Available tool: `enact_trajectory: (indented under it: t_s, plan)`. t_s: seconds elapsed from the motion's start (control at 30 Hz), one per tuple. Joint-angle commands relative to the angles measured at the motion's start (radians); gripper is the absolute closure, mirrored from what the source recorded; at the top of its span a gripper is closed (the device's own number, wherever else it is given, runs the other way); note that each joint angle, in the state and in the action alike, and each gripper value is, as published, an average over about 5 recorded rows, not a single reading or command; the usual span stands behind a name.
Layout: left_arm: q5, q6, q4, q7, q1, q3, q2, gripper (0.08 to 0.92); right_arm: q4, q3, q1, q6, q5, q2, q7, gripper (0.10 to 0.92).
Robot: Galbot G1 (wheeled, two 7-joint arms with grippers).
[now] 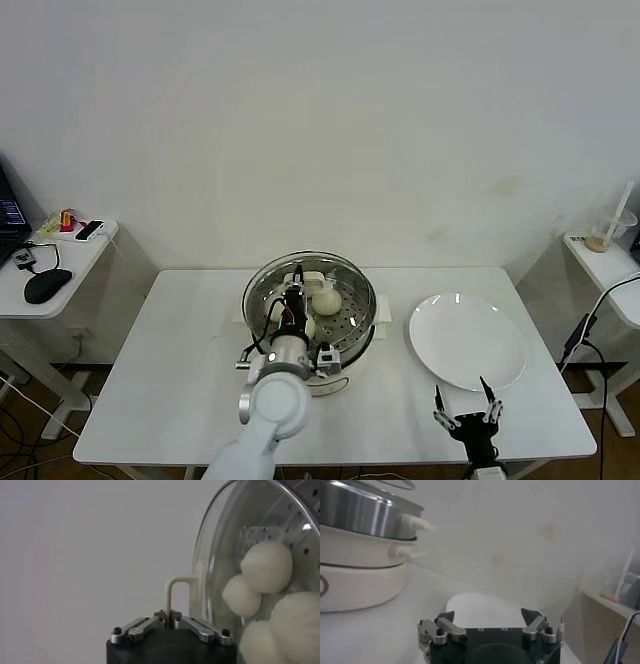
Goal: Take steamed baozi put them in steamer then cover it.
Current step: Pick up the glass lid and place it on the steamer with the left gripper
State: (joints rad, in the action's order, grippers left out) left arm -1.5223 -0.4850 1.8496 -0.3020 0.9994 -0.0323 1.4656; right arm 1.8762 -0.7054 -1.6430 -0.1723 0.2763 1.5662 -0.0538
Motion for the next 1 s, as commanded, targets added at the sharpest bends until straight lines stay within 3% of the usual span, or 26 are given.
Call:
enact_trajectory:
  t_s: [0.03, 1.0]
  plan:
    - [-0.044, 0.002, -0.026, -0.002, -0.001, 0.007, 0.029, 0.873, -0.003, 0.003, 0.0, -0.001, 0.004, 0.0, 0.001, 0.203]
    - [-0.079, 0.031, -0.063, 0.035, 0.016, 0.007, 0.067, 0.871, -0.008, 0.01, -0.007, -0.009, 0.008, -0.005, -0.004, 0.203]
